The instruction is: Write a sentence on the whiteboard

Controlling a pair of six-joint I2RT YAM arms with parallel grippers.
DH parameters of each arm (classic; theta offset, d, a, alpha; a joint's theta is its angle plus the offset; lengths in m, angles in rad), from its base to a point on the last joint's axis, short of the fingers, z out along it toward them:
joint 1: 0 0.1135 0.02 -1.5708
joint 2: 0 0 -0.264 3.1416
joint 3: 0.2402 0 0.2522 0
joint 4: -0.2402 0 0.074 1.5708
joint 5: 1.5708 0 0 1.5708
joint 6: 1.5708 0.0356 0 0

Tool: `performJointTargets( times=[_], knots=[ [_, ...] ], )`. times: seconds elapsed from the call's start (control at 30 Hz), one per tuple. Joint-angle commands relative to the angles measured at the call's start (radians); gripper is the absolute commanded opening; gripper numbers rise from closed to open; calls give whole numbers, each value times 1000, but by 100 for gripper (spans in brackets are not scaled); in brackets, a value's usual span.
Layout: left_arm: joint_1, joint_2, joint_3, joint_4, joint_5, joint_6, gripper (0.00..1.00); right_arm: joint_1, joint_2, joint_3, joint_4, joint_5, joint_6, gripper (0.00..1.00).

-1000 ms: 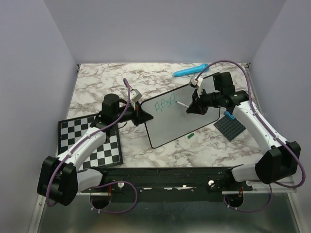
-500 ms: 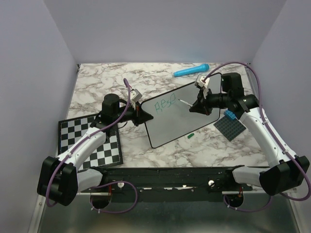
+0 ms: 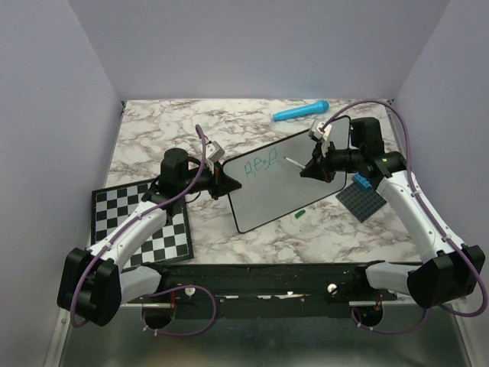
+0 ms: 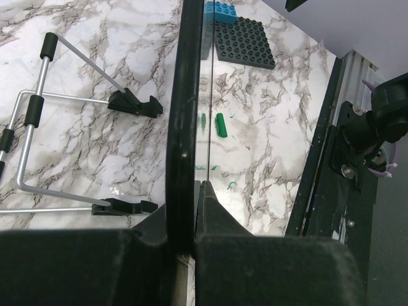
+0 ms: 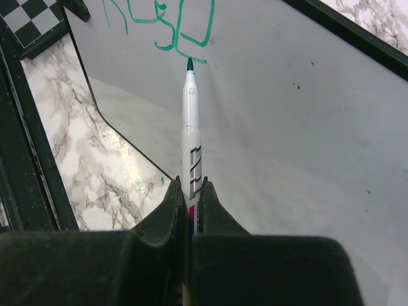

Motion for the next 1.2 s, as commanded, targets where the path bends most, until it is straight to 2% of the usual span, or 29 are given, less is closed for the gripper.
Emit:
performJointTargets(
  times=[0.0, 0.53, 1.17],
  knots=[
    [-7, 19, -23, -178, -120, 136, 0, -3, -19, -28, 35, 7, -19, 1],
    [-16, 14, -23, -182, -126, 139, 0, -7, -22, -47, 43, 12, -47, 0],
    [-18, 10, -21, -181, -122, 136, 0, -87, 1, -22, -26, -56, -138, 0]
  ],
)
